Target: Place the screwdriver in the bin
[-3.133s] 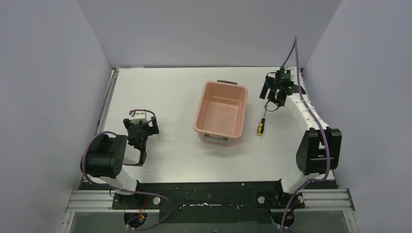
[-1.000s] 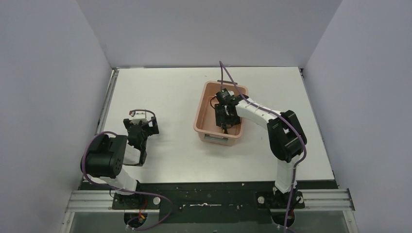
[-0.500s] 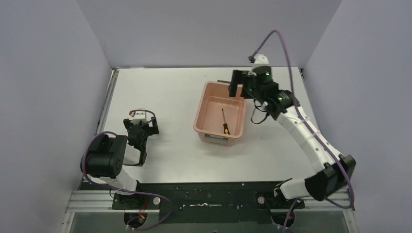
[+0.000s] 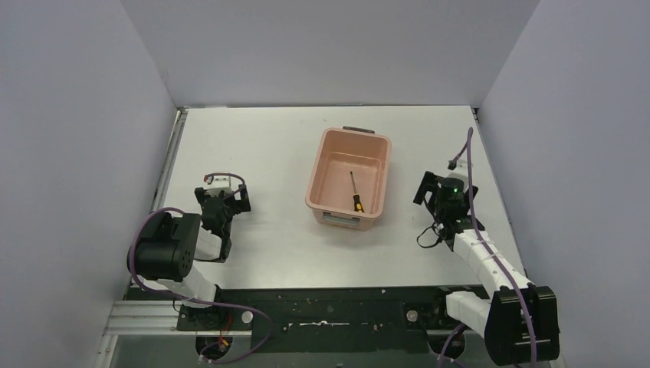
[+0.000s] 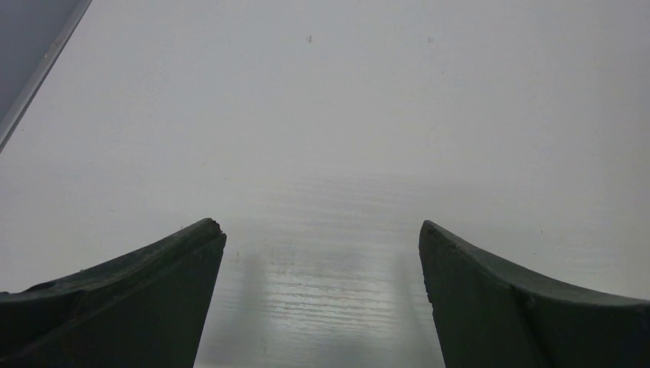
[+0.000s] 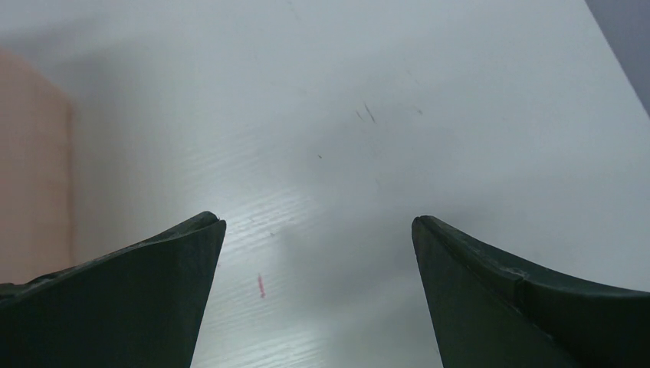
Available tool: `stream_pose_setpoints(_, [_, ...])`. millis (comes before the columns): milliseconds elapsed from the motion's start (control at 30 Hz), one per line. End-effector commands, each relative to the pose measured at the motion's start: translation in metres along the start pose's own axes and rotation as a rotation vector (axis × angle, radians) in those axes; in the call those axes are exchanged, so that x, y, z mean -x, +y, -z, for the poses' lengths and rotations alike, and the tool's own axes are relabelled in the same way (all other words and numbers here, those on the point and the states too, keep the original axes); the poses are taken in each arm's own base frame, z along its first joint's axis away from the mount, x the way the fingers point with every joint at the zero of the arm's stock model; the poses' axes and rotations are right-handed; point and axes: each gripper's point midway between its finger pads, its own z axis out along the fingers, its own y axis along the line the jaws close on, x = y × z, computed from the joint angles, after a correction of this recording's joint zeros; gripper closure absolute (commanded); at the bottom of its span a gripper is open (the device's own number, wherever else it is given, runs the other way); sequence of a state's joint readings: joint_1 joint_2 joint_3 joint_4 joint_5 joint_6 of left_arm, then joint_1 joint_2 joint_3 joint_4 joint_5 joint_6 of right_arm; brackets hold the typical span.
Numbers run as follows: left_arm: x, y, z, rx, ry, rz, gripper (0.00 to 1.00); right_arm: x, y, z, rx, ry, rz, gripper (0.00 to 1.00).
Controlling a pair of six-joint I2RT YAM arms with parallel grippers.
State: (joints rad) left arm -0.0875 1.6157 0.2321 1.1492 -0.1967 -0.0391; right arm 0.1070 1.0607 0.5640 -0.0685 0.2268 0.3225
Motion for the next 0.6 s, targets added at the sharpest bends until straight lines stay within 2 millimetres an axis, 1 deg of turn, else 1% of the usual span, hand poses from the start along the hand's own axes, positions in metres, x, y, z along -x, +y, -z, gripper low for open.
stream_pose_setpoints(0, [0.026, -0.001, -0.007, -0.003, -0.087, 0.007, 0.03, 0.03, -0.01, -0.005, -0.01, -0.245, -0.136, 0.0])
stream_pose_setpoints(100, [0.025, 0.0, -0.007, -0.002, -0.084, 0.006, 0.03, 0.01, -0.014, -0.007, -0.004, -0.248, -0.163, 0.0])
stream_pose_setpoints(167, [0.025, -0.001, -0.007, -0.003, -0.085, 0.006, 0.03, 0.002, -0.015, -0.008, -0.008, -0.238, -0.181, 0.0])
stream_pose_setpoints(567, [0.025, -0.001, -0.007, -0.003, -0.084, 0.005, 0.03, 0.002, -0.014, -0.011, -0.003, -0.234, -0.181, 0.0])
